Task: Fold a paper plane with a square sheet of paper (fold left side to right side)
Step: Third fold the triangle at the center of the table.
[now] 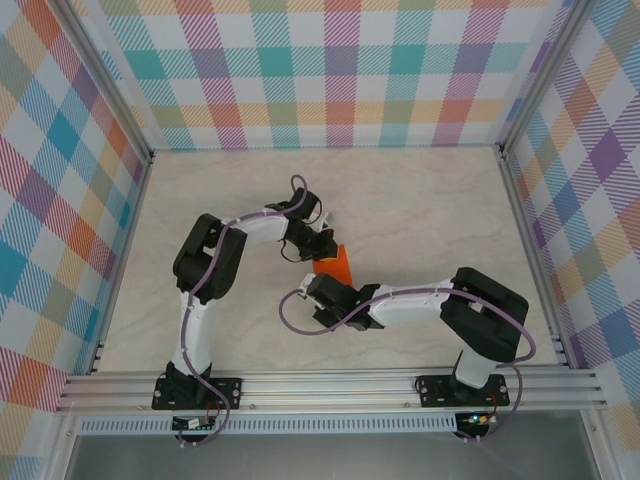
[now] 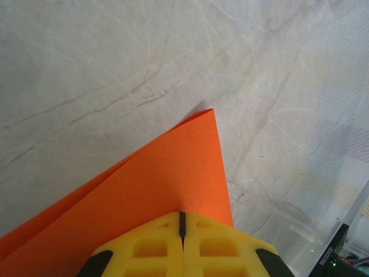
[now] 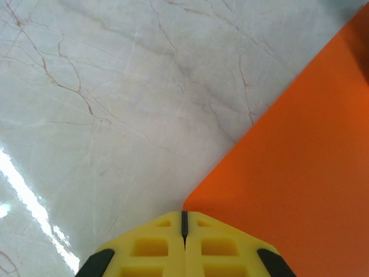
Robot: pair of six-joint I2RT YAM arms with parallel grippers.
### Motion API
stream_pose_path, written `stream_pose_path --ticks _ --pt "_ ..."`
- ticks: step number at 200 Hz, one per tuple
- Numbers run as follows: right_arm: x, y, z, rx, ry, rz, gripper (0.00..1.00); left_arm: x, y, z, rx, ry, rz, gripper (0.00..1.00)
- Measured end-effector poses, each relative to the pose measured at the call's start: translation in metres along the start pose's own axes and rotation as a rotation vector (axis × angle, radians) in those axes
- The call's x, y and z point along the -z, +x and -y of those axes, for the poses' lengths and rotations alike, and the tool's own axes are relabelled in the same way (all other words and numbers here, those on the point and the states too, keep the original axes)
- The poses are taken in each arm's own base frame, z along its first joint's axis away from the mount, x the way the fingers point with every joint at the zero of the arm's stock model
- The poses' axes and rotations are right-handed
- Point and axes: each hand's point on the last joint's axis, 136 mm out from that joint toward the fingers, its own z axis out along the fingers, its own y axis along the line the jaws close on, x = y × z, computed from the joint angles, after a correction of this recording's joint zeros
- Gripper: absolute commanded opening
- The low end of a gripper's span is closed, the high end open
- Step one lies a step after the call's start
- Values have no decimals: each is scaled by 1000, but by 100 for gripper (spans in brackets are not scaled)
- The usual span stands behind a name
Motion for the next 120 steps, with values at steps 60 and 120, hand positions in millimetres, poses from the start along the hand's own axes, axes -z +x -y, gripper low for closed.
stream_pose_path --ticks 60,120 --pt "8 -7 23 -195 -122 11 0 -2 -1 1 -22 5 -9 0" --pt "6 0 58 -399 -182 -6 0 -2 -1 2 -43 4 -9 0"
